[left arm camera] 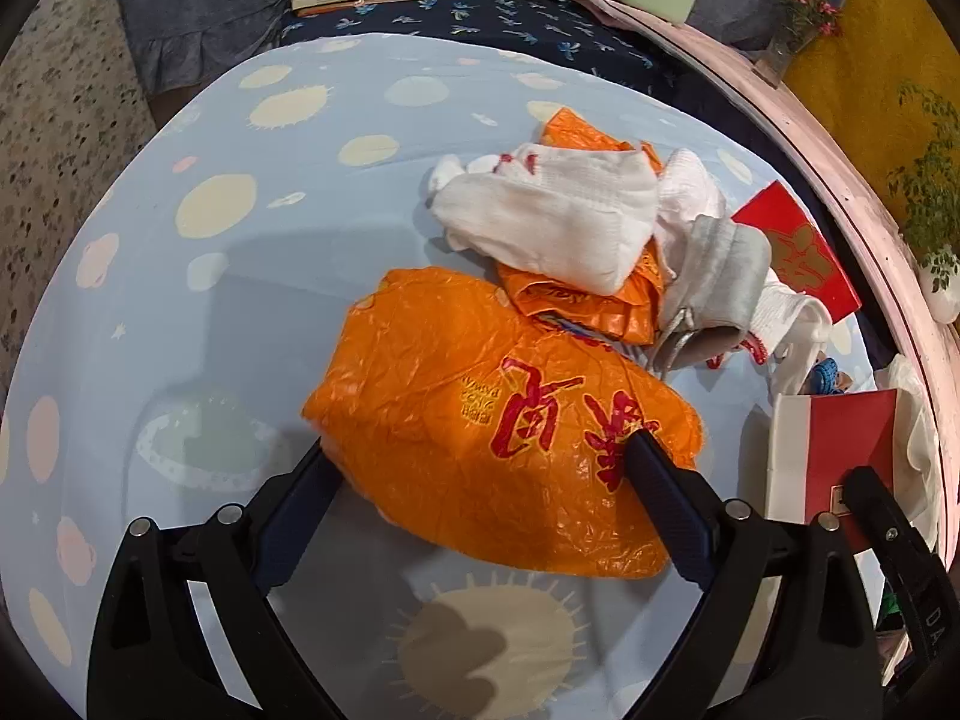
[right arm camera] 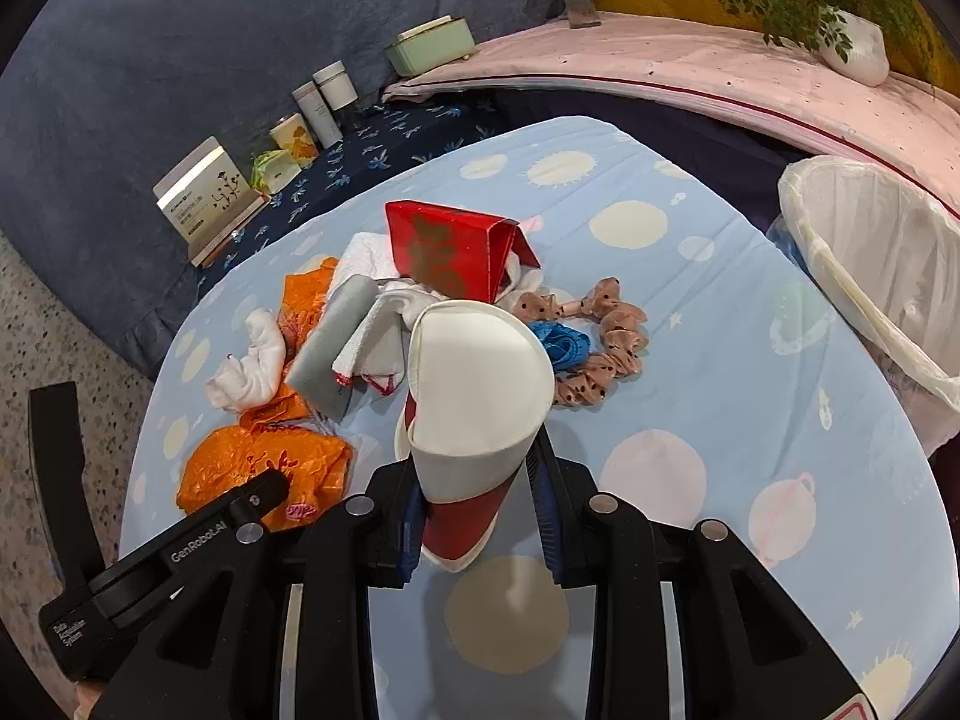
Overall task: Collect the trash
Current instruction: 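Grasp the orange plastic bag with the left tool while the right tool lifts the cup, then carry bag and cup over the wastebasket and open both tools to drop them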
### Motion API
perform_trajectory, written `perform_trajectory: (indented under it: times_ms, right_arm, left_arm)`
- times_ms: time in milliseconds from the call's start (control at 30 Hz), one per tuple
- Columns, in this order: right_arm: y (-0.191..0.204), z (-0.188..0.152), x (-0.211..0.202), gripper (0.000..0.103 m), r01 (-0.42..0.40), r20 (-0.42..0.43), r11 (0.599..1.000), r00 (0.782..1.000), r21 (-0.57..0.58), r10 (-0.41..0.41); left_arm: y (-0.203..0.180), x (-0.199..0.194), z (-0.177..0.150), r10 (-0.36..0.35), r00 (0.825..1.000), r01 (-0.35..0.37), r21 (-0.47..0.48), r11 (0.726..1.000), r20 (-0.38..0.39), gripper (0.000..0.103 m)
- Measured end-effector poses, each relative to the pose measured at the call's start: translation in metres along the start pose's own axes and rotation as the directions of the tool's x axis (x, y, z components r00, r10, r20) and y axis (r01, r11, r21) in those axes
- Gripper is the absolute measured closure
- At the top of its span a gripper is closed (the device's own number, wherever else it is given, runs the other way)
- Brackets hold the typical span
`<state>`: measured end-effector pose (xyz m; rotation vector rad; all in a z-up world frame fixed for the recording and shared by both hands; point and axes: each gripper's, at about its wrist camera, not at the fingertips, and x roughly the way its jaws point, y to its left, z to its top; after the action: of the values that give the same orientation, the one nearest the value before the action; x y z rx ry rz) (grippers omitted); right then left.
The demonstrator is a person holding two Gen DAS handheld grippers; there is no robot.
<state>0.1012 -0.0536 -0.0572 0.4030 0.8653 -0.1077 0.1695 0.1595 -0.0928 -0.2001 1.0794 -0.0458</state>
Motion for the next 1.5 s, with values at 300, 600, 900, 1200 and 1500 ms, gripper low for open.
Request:
perform_trajectory:
  times_ms: [300, 600, 900, 1200, 1500]
  right_arm:
    - [0.004, -0.004, 0.002, 0.075, -0.039, -0.021, 0.999, 0.999, -0.005, 0.039]
    - [0.000, -0.004, -0.019, 0.075, -0.052, 0.021, 0.999, 0.998, -0.009, 0.052]
    - [-0.013, 0.001, -0.046, 0.075, -0.058, 0.071, 0.998, 0.996, 0.006, 0.057]
    - [-0.044, 0.005, -0.071, 0.075, -0.052, 0.118, 0.997, 0.992, 0.049, 0.046]
    - [-0.085, 0.010, -0.092, 0.075, -0.037, 0.166, 0.993, 0.986, 0.112, 0.019]
  left_arm:
    - [-0.018, -0.002, -0.003, -0.028, 0.999, 0.026, 0.077, 0.997, 0.019, 0.060]
    - [-0.037, -0.018, -0.011, -0.101, 0.994, 0.096, 0.132, 0.987, 0.032, 0.085]
    - [-0.066, -0.042, -0.021, -0.132, 0.990, 0.121, 0.183, 0.976, 0.050, 0.085]
    - [-0.110, -0.065, -0.030, -0.169, 0.982, 0.143, 0.267, 0.953, 0.079, 0.085]
    - [-0.163, -0.078, -0.043, -0.217, 0.973, 0.177, 0.354, 0.918, 0.074, 0.085]
